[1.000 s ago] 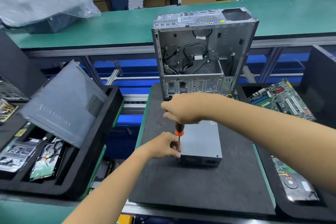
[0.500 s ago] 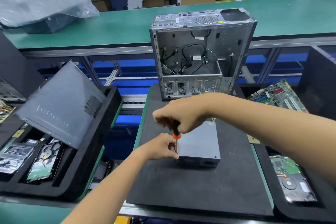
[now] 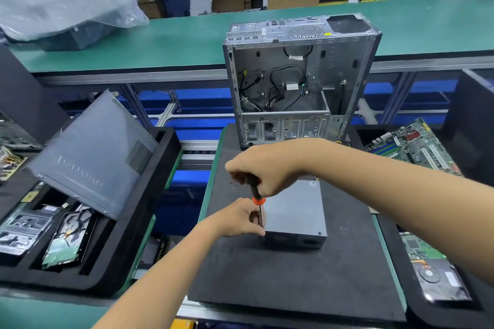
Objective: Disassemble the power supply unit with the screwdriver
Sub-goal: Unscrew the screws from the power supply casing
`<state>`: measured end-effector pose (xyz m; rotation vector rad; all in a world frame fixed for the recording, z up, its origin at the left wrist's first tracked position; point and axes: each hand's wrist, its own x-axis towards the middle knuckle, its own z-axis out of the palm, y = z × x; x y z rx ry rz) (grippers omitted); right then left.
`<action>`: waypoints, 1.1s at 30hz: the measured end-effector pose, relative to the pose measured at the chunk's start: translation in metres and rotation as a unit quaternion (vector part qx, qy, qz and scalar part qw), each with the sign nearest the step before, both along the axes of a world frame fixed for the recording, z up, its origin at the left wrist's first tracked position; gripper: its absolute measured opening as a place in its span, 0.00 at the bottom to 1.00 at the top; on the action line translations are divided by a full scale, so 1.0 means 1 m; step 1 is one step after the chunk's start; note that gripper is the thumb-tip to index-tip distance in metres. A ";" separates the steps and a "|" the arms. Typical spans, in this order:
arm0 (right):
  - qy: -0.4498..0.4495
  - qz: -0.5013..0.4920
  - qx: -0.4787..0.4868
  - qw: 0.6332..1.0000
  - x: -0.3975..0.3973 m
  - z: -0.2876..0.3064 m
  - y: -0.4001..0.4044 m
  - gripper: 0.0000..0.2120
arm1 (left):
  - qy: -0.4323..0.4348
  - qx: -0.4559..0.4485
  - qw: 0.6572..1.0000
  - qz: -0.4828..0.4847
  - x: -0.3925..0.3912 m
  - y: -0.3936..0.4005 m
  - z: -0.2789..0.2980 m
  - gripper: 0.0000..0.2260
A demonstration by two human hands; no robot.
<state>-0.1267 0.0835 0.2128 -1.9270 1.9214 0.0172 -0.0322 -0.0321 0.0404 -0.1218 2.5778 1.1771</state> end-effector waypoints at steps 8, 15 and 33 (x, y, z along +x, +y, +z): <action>0.097 -0.034 0.013 0.995 -0.002 -0.002 -0.003 0.06 | -0.006 -0.001 1.000 0.008 0.001 0.000 0.001 0.09; -0.026 -0.027 0.025 0.999 -0.010 0.003 -0.001 0.12 | 0.006 0.008 1.000 -0.003 -0.002 -0.001 0.001 0.12; 0.077 -0.005 -0.016 0.997 0.001 0.001 0.006 0.09 | -0.001 0.002 1.000 -0.005 -0.001 -0.002 0.002 0.09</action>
